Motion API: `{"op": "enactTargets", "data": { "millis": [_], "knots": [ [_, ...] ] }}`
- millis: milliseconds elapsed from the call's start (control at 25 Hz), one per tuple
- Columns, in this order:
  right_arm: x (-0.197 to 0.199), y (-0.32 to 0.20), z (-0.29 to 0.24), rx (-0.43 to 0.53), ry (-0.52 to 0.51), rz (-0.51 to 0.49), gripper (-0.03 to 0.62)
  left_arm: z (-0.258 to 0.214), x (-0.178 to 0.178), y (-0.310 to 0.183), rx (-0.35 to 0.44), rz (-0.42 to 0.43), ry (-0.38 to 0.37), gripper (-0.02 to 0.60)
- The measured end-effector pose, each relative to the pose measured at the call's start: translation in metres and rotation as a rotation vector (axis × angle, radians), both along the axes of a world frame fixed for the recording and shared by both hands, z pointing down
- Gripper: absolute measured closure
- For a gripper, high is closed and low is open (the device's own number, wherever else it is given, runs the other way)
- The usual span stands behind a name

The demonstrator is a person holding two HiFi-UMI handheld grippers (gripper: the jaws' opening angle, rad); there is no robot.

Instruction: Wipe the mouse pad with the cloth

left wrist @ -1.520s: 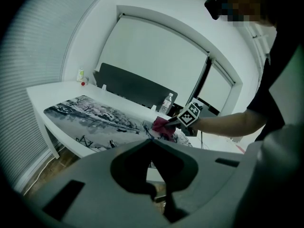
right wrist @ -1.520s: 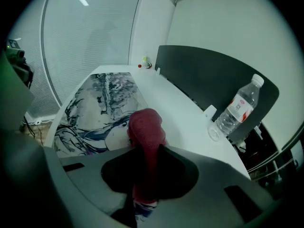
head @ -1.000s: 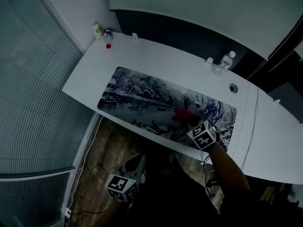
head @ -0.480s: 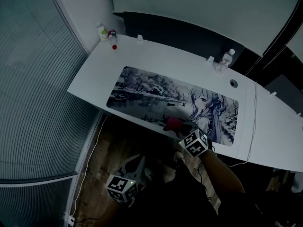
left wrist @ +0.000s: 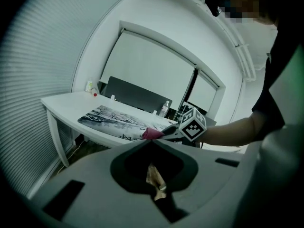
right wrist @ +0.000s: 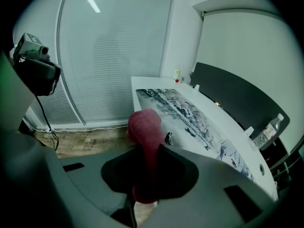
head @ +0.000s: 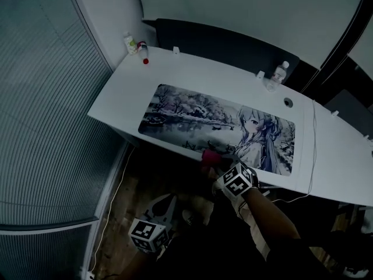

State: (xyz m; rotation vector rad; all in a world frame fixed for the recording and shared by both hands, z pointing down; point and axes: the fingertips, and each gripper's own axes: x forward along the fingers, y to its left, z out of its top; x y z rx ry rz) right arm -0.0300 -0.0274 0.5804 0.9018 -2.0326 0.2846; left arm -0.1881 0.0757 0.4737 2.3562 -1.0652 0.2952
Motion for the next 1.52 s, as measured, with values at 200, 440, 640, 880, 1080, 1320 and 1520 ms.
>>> {"op": "enactTargets", "data": {
  "millis": [200, 440, 640, 880, 1080, 1320, 1520],
  "knots": [
    [-0.004, -0.014, 0.013, -0.024, 0.018, -0.018, 0.511, 0.003, -0.006, -0.007, -0.006, -0.023, -0.003, 0.577],
    [-0.001, -0.034, 0.034, -0.073, 0.034, -0.047, 0.511, 0.008, -0.002, -0.028, -0.027, -0.046, -0.015, 0.577],
    [0.007, -0.056, 0.045, -0.096, 0.038, -0.073, 0.511, 0.012, 0.008, -0.052, -0.046, -0.067, -0.019, 0.577],
    [0.023, -0.093, 0.046, -0.099, 0.039, -0.073, 0.511, 0.016, 0.028, -0.083, -0.066, -0.076, -0.016, 0.577],
    [0.048, -0.131, 0.046, -0.089, 0.042, -0.053, 0.511, 0.022, 0.042, -0.104, -0.083, -0.075, -0.019, 0.577],
    [0.079, -0.172, 0.047, -0.078, 0.049, -0.011, 0.511, 0.027, 0.057, -0.128, -0.101, -0.104, -0.011, 0.577],
    [0.102, -0.207, 0.046, -0.066, 0.054, 0.019, 0.511, 0.036, 0.068, -0.138, -0.128, -0.102, -0.015, 0.577]
  ]
}}
